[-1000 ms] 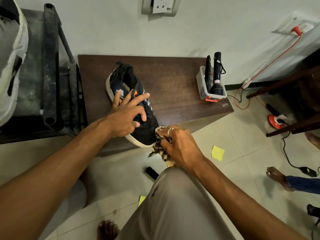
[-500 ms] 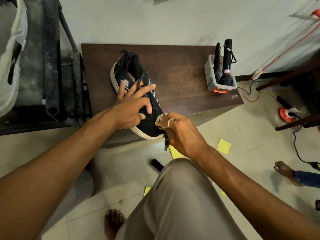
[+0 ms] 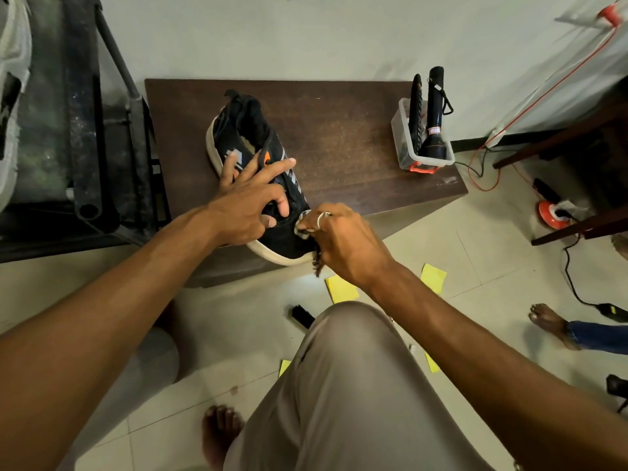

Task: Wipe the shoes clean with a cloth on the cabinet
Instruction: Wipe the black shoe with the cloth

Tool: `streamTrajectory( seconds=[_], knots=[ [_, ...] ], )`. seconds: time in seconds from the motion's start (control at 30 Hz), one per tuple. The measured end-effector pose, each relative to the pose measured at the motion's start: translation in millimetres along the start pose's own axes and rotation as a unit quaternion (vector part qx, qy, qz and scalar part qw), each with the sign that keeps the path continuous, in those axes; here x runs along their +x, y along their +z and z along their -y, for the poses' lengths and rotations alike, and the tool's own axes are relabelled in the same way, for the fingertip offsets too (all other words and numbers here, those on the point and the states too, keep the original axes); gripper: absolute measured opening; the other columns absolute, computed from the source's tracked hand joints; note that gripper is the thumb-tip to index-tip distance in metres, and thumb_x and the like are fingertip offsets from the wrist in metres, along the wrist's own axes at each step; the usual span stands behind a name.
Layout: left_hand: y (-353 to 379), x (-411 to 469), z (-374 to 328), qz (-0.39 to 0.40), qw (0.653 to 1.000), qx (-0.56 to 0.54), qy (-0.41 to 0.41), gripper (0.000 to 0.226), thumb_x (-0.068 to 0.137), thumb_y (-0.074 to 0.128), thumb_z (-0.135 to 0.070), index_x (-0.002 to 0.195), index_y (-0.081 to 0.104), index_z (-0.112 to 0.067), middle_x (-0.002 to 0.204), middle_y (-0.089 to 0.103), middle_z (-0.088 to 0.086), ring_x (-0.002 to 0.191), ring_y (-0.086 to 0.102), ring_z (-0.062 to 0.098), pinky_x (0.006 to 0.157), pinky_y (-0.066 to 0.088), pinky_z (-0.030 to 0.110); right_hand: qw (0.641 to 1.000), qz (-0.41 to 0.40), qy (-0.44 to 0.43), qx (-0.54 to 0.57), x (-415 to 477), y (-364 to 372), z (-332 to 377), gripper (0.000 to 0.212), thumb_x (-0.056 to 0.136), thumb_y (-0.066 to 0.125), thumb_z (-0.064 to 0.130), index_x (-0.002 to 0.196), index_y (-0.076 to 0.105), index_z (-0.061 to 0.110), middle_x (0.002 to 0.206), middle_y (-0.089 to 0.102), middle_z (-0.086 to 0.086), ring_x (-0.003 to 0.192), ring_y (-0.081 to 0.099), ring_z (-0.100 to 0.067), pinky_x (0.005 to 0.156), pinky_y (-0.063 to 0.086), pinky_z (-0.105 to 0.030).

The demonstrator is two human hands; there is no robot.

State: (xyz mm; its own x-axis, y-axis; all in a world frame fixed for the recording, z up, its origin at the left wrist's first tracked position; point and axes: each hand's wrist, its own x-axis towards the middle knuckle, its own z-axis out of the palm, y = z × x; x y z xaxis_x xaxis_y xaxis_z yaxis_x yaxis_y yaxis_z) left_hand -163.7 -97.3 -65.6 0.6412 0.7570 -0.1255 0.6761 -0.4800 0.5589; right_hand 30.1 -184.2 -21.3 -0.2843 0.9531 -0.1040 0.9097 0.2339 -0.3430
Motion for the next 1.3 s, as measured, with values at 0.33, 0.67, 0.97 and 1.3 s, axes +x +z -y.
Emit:
streamTrajectory(
  seconds=[0.33, 0.67, 0.97, 1.3],
  knots=[
    [-1, 3, -6, -0.025, 0.998, 0.049, 0.003, 0.038, 0.083, 0.071, -0.002, 0.091, 0.051, -0.033, 0.170, -0.003, -0.011, 0.155, -0.021, 0.029, 0.118, -0.022, 0.054, 0.957, 0.125, 0.102, 0.243, -9, -36, -4, 0.026, 0.098, 0.066, 0.007, 0.114, 0.077, 0.024, 0.103, 0.072, 0.021, 0.095, 0.065, 0.011, 0.084, 0.048, -0.005],
    [24, -4, -24, -0.223, 0.946, -0.175, -0.155, 0.081, 0.096, 0.060, -0.026, 0.159, 0.011, -0.014, 0.171, -0.007, 0.007, 0.156, -0.016, 0.021, 0.123, -0.016, 0.045, 0.921, -0.100, 0.172, 0.335, 47, 6, 0, 0.019, 0.100, 0.064, 0.023, 0.108, 0.080, 0.019, 0.079, 0.070, 0.024, 0.075, 0.063, 0.009, 0.069, 0.045, -0.011],
    [32, 3, -4, -0.215, 0.970, -0.015, -0.114, 0.053, 0.110, 0.030, -0.034, 0.161, 0.024, -0.020, 0.171, -0.004, 0.004, 0.157, -0.008, 0.019, 0.127, -0.003, 0.044, 0.958, -0.056, 0.071, 0.272, 13, 27, -7, 0.025, 0.093, 0.072, 0.008, 0.115, 0.078, 0.016, 0.102, 0.063, 0.011, 0.094, 0.060, 0.002, 0.085, 0.042, -0.004],
    [36, 3, -1, -0.217, 0.970, 0.031, -0.106, 0.052, 0.110, 0.028, -0.029, 0.161, 0.021, -0.017, 0.171, 0.004, 0.008, 0.158, -0.001, 0.021, 0.127, 0.002, 0.044, 0.929, -0.234, 0.030, 0.284, 68, 32, -21, 0.024, 0.089, 0.072, 0.003, 0.112, 0.078, 0.008, 0.109, 0.064, 0.000, 0.102, 0.065, -0.008, 0.094, 0.052, -0.019]
  ],
)
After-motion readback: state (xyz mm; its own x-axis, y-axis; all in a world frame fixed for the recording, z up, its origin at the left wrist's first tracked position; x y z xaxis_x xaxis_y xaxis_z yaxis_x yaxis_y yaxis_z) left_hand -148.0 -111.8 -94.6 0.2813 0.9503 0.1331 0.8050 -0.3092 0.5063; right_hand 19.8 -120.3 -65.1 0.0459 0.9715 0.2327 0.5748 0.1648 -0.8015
